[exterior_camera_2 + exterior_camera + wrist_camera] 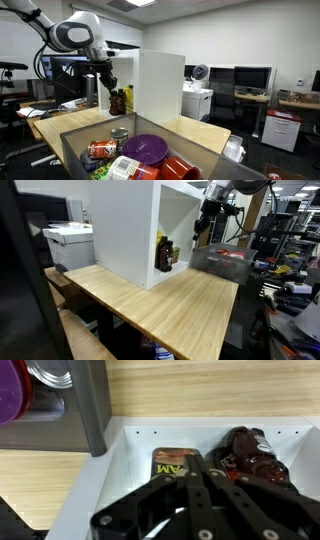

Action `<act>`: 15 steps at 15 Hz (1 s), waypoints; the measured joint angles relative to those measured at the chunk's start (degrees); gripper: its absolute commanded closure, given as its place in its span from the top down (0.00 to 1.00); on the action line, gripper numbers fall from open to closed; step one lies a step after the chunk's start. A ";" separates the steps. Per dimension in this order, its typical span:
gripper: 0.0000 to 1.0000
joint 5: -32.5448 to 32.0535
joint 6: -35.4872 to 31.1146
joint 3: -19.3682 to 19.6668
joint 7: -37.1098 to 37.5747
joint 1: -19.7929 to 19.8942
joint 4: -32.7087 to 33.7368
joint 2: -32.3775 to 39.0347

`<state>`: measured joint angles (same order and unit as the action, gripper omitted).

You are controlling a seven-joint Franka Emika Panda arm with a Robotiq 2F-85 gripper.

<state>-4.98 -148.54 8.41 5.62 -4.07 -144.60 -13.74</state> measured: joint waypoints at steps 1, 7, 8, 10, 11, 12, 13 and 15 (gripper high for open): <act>0.04 0.66 1.26 -0.16 -0.53 0.59 -0.22 -1.60; 0.04 1.46 10.85 -0.34 -1.88 3.21 -0.28 -9.47; 0.04 2.02 12.68 -0.29 -2.29 3.37 -0.26 -10.65; 0.29 2.26 16.95 -0.27 -2.79 3.98 -0.17 -13.00; 0.32 2.26 18.63 -0.29 -2.82 4.35 -0.17 -13.96; 0.36 2.25 20.02 -0.31 -2.83 4.81 -0.17 -14.88; 0.41 2.25 21.11 -0.32 -2.93 5.19 -0.18 -15.67; 0.51 2.23 22.89 -0.33 -3.15 5.97 -0.19 -17.25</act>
<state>-2.75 -125.65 8.08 2.47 1.90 -144.79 -30.99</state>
